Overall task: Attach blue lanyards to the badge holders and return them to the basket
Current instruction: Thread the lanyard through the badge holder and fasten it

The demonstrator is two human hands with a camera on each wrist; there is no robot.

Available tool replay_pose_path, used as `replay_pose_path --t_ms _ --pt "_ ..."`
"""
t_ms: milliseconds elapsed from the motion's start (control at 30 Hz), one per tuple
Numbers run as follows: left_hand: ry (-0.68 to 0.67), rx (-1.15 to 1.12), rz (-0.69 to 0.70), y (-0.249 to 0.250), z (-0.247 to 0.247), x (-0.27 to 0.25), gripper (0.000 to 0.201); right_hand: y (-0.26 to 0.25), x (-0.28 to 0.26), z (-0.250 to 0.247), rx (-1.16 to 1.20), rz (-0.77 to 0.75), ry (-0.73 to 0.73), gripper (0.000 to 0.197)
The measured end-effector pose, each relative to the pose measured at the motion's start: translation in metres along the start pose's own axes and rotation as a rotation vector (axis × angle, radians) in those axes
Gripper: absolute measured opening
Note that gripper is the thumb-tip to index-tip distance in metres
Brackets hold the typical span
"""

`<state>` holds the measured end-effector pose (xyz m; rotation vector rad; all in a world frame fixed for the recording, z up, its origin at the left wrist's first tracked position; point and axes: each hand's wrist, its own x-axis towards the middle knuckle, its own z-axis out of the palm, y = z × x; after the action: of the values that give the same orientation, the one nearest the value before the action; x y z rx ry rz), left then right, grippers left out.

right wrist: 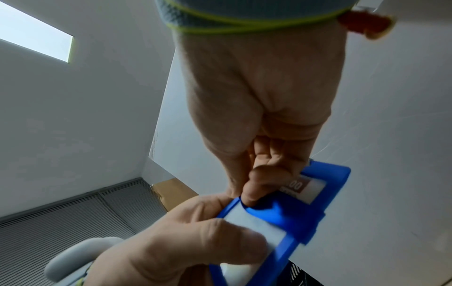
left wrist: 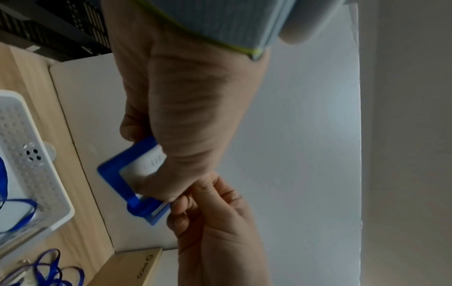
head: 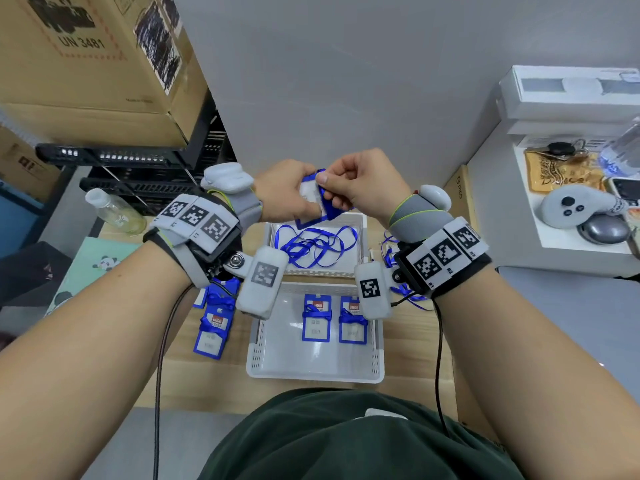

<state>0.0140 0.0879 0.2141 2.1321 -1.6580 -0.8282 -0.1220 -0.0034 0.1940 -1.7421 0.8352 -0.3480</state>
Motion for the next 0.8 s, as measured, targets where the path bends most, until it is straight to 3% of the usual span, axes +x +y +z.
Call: replay_pose_path --t_ms 133,300,567,800 --pt "0.000 -0.047 0.013 0.005 0.003 0.000 0.033 -0.003 0.002 -0.001 -0.092 -0.030 0.041 0.014" --pt "0.025 -0.052 0.013 0.001 0.005 0.005 0.016 -0.003 0.002 -0.001 -0.098 -0.046 0.041 0.013" --pt "-0.028 -0.238 -0.033 -0.008 0.008 0.007 0.021 0.009 0.005 -0.005 -0.281 -0.009 0.176 0.021" --pt "-0.094 -0.458 -0.086 -0.003 0.008 0.007 0.023 0.001 0.001 -0.004 -0.485 0.006 0.192 0.008"
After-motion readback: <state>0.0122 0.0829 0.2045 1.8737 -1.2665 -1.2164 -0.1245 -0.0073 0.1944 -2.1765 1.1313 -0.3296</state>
